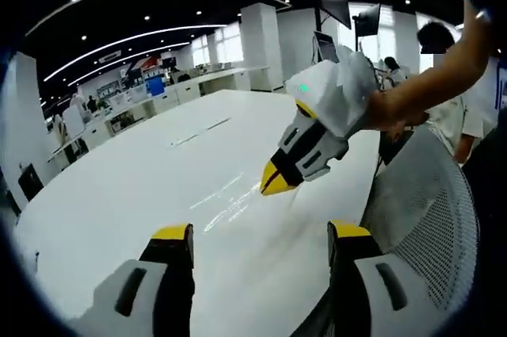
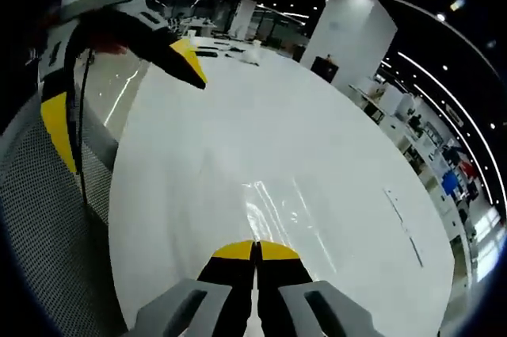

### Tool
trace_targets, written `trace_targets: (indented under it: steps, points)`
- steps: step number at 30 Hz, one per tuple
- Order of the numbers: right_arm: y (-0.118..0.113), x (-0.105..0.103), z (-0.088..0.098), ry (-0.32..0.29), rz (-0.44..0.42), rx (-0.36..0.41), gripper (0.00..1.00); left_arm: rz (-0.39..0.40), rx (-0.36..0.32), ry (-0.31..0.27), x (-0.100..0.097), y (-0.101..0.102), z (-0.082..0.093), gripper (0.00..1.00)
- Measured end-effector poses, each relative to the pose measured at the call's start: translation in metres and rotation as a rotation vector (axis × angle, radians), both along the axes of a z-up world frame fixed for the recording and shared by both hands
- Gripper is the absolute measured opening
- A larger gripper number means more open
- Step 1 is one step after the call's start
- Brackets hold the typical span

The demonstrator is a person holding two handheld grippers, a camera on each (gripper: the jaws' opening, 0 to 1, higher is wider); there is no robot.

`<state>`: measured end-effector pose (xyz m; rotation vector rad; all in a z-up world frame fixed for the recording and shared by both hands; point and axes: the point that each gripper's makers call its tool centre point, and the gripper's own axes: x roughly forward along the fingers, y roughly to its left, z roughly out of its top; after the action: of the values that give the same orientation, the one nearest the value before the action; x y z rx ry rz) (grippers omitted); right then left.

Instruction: Open the resealable bag by pulling the two sides of the seal apart until the entire bag opening is separated and visibly accessible.

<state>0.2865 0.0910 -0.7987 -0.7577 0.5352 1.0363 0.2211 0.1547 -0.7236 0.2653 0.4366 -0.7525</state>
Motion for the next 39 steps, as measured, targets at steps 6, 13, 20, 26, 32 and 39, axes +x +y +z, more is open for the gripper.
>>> trace_targets:
  steps: [6,13,20,26,32,39]
  points:
    - [-0.007,0.018,-0.004,-0.016,-0.001,-0.025,0.0,0.023,-0.015,0.002,0.005,0.005,-0.001,0.83]
    - [-0.01,0.028,-0.013,-0.024,0.024,-0.077,0.0,0.035,-0.005,0.03,0.006,0.009,-0.008,0.89]
    - [-0.014,0.041,-0.021,-0.039,0.016,-0.115,0.0,0.046,-0.014,0.043,0.006,0.012,-0.009,0.93]
    - [-0.017,0.042,-0.026,-0.03,0.018,-0.138,0.0,0.046,-0.011,0.056,0.004,0.013,-0.011,0.93]
    - [-0.021,0.04,-0.028,0.002,-0.024,-0.107,0.01,0.032,0.004,0.06,0.002,0.01,-0.013,0.94]
    - [-0.022,0.029,-0.031,0.082,-0.097,-0.017,0.06,0.021,0.02,0.067,0.001,0.008,-0.015,0.93]
